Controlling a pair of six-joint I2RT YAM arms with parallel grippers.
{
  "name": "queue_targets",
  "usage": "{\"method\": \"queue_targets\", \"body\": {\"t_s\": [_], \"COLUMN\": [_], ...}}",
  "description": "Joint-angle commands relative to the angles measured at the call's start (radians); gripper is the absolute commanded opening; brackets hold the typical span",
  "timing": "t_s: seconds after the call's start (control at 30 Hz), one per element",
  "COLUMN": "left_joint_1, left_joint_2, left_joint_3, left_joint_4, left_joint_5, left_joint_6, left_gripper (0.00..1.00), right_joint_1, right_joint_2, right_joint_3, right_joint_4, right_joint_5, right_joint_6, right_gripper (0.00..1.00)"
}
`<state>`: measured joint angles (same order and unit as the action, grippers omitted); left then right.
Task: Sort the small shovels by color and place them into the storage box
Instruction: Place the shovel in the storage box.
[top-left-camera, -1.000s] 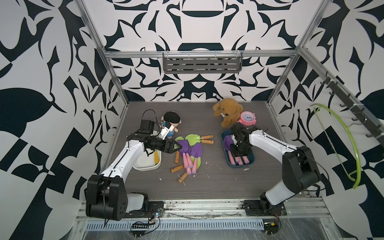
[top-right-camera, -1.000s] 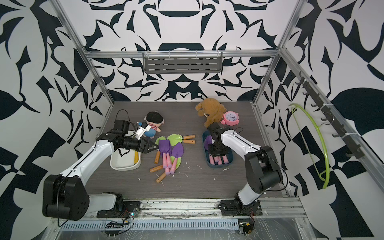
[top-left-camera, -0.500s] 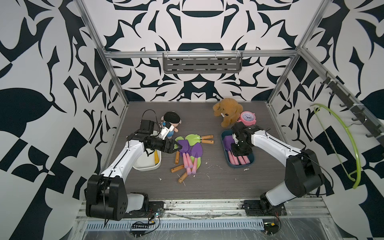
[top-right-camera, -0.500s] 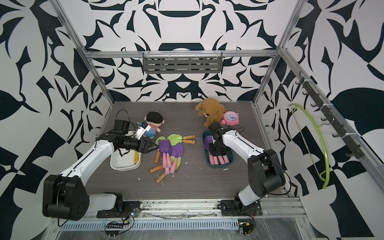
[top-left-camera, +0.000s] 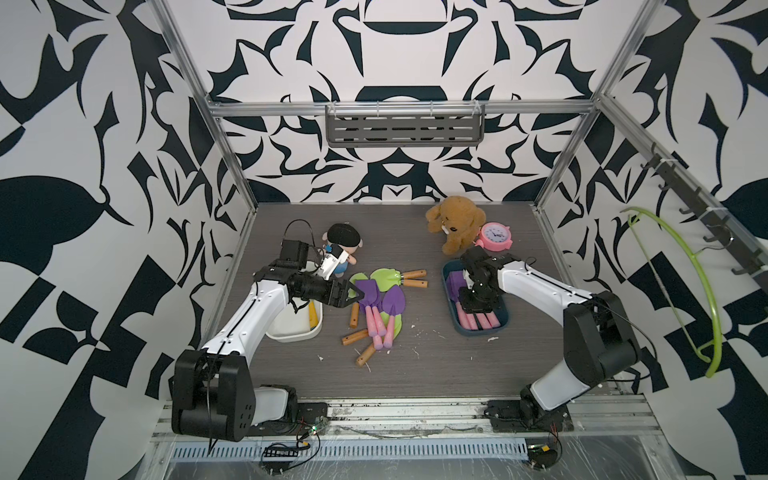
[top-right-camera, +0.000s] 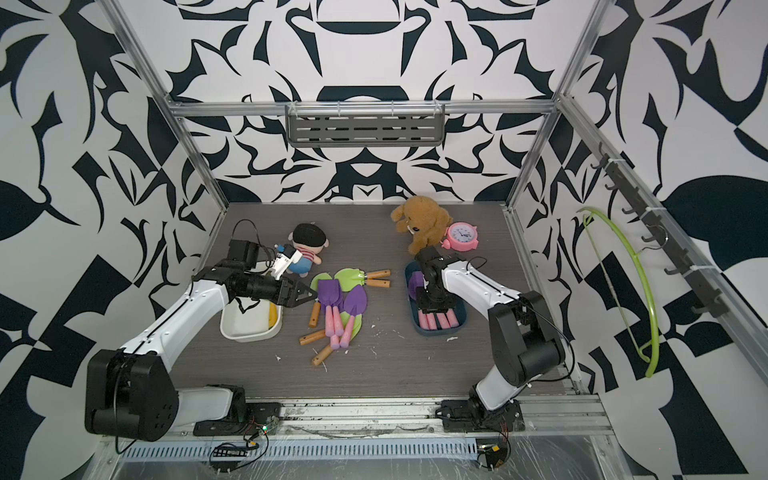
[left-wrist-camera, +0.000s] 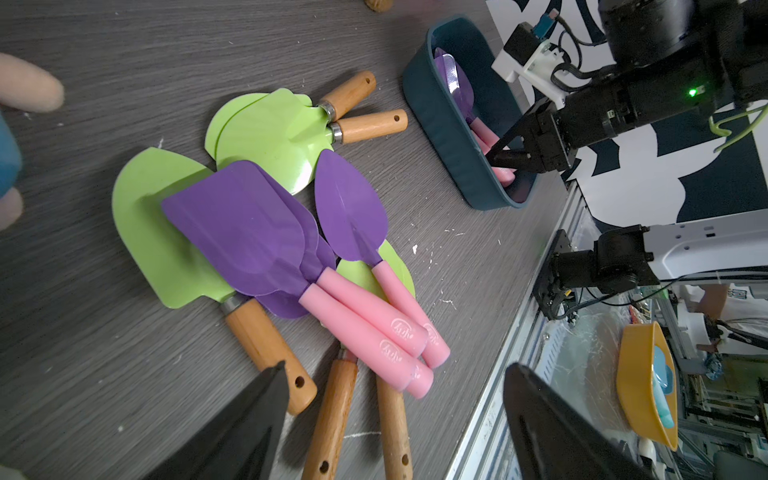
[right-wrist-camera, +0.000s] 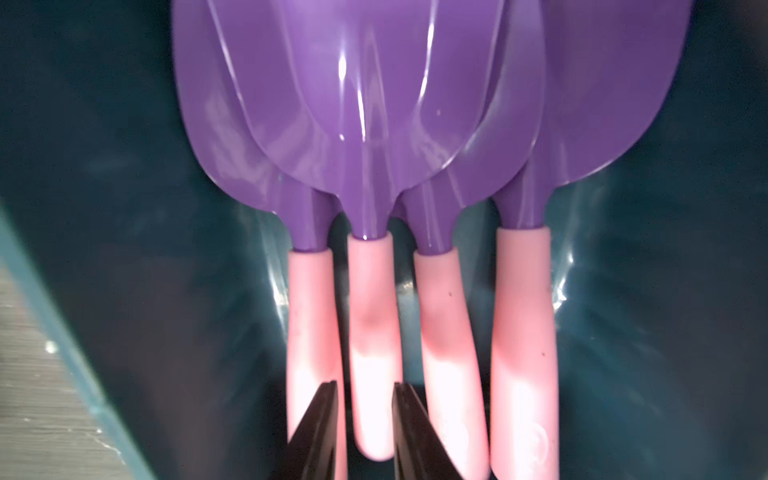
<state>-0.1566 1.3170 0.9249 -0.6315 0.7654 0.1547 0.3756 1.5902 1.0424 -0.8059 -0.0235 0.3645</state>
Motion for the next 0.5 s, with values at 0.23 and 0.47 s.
{"method": "queue_targets", "body": {"t_s": [0.23,0.47], "left_joint_1": [0.011,0.015], "left_joint_2": [-0.004,-0.001], "left_joint_3": [-0.02,-0.018], "left_joint_4": [-0.011,-0.012], "left_joint_5": [-0.002,0.006], "left_joint_6": [0.025,0.023], "left_gripper": [0.9,0.91], "right_joint_1": [0.091,0.209], "right_joint_2": [-0.1,-0.109], "right_joint_3": [0.027,0.105], "right_joint_4": [0.024,0.018], "right_joint_5": [0.051,0.085], "right_joint_6": [0.078,0.105], "right_gripper": [0.3,0.3]}}
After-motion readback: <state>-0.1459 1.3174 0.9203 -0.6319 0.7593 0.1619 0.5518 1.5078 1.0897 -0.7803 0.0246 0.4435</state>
